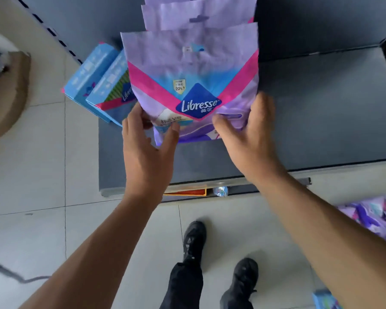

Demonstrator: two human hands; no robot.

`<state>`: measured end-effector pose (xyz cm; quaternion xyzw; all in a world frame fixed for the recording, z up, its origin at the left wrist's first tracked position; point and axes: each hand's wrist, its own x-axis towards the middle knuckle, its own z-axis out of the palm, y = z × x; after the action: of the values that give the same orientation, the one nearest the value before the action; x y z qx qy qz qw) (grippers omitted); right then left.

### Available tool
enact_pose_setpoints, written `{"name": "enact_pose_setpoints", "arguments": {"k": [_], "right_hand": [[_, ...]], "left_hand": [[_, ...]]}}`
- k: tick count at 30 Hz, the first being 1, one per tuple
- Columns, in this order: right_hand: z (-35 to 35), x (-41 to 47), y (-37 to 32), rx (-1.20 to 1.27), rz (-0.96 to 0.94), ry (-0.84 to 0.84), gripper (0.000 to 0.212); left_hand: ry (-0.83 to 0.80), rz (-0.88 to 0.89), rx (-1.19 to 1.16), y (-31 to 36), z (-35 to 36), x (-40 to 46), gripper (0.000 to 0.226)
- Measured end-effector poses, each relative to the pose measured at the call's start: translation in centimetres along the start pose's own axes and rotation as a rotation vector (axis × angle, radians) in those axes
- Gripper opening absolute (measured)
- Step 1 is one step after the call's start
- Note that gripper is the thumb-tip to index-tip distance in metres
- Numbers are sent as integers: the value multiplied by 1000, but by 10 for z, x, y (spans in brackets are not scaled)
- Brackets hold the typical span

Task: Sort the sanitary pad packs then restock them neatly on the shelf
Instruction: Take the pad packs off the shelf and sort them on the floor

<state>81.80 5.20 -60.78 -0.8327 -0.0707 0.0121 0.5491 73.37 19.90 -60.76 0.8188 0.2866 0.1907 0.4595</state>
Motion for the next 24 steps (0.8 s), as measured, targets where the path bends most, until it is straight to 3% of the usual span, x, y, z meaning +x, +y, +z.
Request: {"name": "enact_pose_setpoints", "arguments": {"k": [2, 5, 9, 15, 20, 24], "right_hand": [[-30, -20, 0, 107, 57, 33, 37], [-76, -52, 2, 192, 186, 55, 34], [-145, -98, 20, 237, 362, 278, 27], [-247, -172, 78, 333, 560, 476, 27], [-313, -254, 146, 368, 834, 510, 35], [-342, -312, 193, 410, 1019, 520, 28]], "left_hand": [[-47, 103, -19, 21, 1, -16, 40], [-274, 149, -209, 56, 13, -37, 32], [-568, 122, -251, 103, 58, -74, 33], [-944, -8, 7, 142, 150, -164, 36], [-1102, -101, 184, 138, 220, -249, 41], [-1192, -143, 276, 126, 258, -310, 48]]}}
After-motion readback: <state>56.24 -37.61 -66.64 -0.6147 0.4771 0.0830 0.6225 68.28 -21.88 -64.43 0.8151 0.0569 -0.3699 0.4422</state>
